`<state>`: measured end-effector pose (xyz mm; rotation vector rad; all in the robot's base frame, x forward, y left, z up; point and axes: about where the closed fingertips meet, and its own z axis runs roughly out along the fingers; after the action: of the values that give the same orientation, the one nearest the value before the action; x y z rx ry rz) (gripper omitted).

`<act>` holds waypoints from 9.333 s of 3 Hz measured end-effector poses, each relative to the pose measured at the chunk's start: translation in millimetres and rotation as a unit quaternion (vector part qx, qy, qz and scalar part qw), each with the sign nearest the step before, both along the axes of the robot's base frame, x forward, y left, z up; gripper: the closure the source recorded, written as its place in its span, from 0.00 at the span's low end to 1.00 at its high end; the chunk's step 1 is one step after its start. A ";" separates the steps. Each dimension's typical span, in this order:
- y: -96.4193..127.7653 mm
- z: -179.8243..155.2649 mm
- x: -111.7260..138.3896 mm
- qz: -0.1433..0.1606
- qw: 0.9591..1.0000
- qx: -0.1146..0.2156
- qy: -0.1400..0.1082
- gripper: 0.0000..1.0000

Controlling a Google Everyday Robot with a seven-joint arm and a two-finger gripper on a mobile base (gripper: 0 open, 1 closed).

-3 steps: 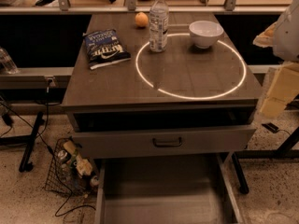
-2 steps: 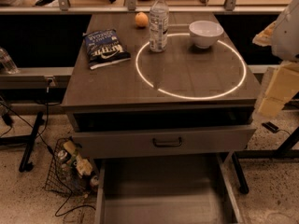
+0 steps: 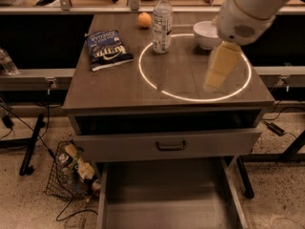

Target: Place blue plastic bottle into middle drawer

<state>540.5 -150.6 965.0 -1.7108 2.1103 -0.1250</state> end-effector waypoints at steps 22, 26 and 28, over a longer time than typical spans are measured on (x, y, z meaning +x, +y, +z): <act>-68.6 -40.5 -115.4 0.053 0.885 0.460 -0.053 1.00; -56.3 -217.3 -145.6 0.061 0.867 0.494 -0.014 1.00; -44.6 -283.6 -145.0 0.064 0.856 0.513 -0.011 1.00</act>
Offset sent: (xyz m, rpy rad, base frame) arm 0.1898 0.0939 0.0099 0.2335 -0.1687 0.1332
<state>395.5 -195.2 681.4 -1.1268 1.5202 0.8626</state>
